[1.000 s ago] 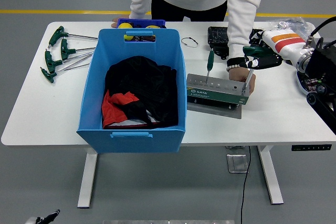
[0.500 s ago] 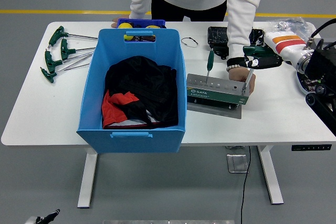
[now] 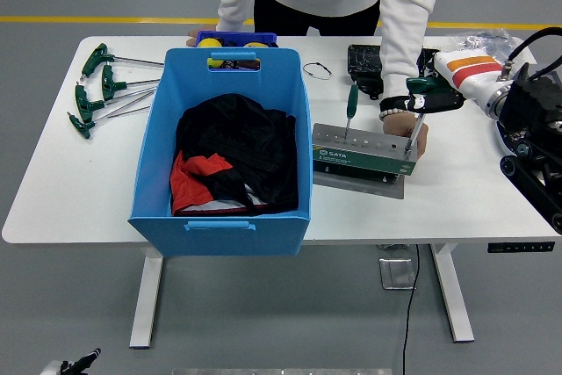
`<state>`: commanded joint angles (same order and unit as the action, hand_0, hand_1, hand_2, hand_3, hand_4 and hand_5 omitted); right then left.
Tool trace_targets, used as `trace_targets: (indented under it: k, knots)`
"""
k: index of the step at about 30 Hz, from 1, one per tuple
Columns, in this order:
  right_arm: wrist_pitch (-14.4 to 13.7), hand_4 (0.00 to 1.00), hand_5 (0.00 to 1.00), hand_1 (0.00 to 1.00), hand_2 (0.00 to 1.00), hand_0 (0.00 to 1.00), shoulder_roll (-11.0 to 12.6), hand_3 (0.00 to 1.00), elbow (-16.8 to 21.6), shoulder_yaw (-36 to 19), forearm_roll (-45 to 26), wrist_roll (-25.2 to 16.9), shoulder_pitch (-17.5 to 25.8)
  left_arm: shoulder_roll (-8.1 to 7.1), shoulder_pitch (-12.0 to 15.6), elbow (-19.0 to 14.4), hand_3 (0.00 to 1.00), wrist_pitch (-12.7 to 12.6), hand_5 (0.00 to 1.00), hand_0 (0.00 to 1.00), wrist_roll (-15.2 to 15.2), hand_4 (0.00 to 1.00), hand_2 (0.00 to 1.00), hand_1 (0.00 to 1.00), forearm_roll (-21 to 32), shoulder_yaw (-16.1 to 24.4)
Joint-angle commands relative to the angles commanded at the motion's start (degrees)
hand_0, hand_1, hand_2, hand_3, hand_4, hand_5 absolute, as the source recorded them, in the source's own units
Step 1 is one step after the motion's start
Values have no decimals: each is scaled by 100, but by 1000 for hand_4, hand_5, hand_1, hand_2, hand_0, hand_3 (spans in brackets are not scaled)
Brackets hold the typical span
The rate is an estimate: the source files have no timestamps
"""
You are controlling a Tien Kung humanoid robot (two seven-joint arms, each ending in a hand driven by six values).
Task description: Lift tool from toolbox,place it in box,lift tool from toolbox,place it in box
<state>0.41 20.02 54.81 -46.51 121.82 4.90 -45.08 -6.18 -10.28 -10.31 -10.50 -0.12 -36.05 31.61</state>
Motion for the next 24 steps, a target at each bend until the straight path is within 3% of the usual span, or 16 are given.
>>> trace_targets:
  k: [7,11,12,23,24]
  knots:
    - [57,998,932,229,261,233,-18,313,-93,51,32,53,-8,4,6,0,735,1,692,704,5,744,740,722,-12,6]
    - [-77,998,932,229,261,233,-24,313,-64,85,41,74,-7,3,14,0,735,4,692,704,20,744,740,722,-49,28]
    - [-99,998,927,154,191,164,-26,216,-62,92,46,79,-9,2,14,0,736,5,692,705,23,745,739,722,-55,30]
    - [-139,998,933,116,156,138,-66,177,-64,215,-52,96,4,-2,29,0,735,14,692,705,60,745,739,721,-155,102]
    - [-157,998,930,71,108,94,-70,120,-63,225,-58,93,2,-2,27,-1,736,14,692,708,63,745,739,723,-164,107]
